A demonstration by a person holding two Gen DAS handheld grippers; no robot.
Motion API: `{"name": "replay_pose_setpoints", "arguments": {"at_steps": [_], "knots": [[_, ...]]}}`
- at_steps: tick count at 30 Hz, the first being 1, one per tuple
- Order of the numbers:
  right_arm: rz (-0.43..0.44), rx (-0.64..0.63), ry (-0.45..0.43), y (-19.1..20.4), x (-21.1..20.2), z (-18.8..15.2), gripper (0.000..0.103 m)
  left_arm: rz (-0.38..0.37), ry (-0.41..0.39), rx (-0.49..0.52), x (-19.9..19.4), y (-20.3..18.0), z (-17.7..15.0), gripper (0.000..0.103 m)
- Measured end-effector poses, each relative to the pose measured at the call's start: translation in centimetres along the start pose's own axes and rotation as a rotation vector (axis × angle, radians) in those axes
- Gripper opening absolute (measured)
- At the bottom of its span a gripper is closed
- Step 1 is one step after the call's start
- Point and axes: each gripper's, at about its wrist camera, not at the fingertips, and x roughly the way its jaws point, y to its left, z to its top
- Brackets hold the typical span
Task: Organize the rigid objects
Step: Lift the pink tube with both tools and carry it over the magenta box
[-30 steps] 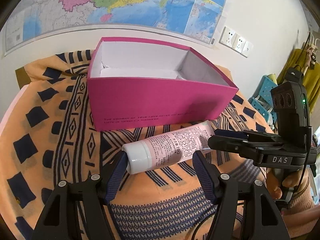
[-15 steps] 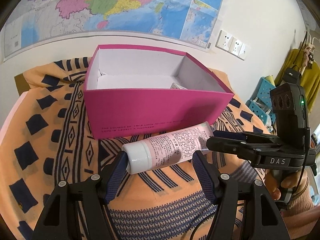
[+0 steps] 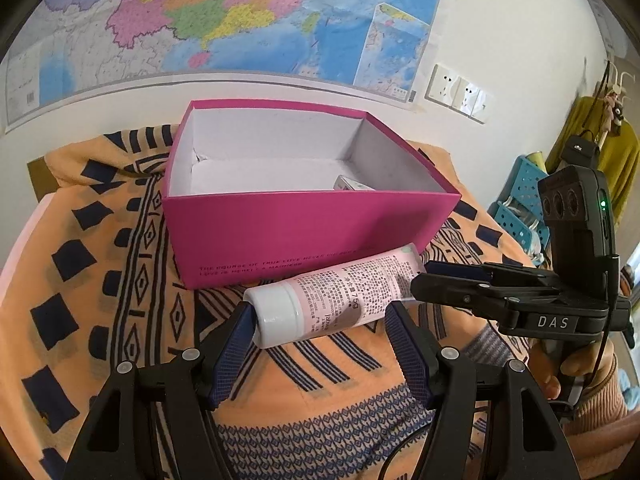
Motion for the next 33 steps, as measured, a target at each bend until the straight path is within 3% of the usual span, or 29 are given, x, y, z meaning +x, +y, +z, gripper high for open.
{"name": "replay_pose_setpoints", "arguments": {"at_steps": [33], "knots": [[-0.012, -0.019, -0.031, 0.27, -0.71, 0.65, 0.051, -0.009, -0.036, 0.016, -0.54, -0.21, 0.65, 0.068]]}}
